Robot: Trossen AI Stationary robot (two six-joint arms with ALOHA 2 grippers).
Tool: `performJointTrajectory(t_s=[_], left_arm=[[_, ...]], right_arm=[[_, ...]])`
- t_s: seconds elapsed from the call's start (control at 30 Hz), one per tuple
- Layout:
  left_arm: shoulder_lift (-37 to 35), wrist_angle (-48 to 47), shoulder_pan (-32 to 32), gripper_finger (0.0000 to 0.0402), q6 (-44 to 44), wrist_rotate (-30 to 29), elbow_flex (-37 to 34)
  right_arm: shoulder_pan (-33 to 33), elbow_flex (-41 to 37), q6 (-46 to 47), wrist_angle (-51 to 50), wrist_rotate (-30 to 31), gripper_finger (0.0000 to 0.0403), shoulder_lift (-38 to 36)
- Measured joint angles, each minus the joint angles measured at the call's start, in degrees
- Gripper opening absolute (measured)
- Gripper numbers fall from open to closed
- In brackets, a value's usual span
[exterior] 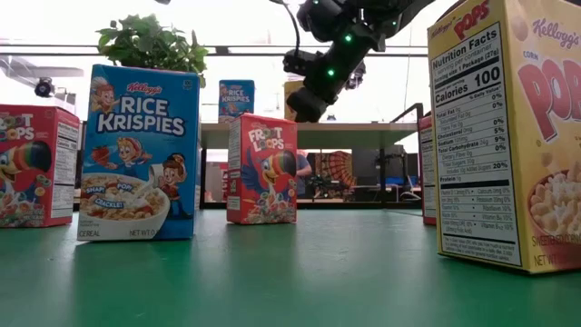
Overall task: Stack cereal on shelf
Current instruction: Put the top left yellow cereal box on the shelf
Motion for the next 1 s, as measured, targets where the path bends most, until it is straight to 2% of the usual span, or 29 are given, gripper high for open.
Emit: performJointTrajectory(t_s=[0.3,0.57,1.0], left_arm=[[0.0,0.0,0.0,0.0215,0.0,0.0,0.0],[0.0,-0.2,0.0,0.0215,0.3,0.0,0.0],[0.0,-0.2,0.0,0.0215,0.3,0.0,0.0]], right_arm=[[0.4,0.0,-1.5,-0.9,0.2,0.0013,-0.3],[1.6,0.1,0.0,-8.3,3.4,0.0013,-2.4],[-0.4,0.1,-0.4,-8.2,3.4,0.0013,-2.6]])
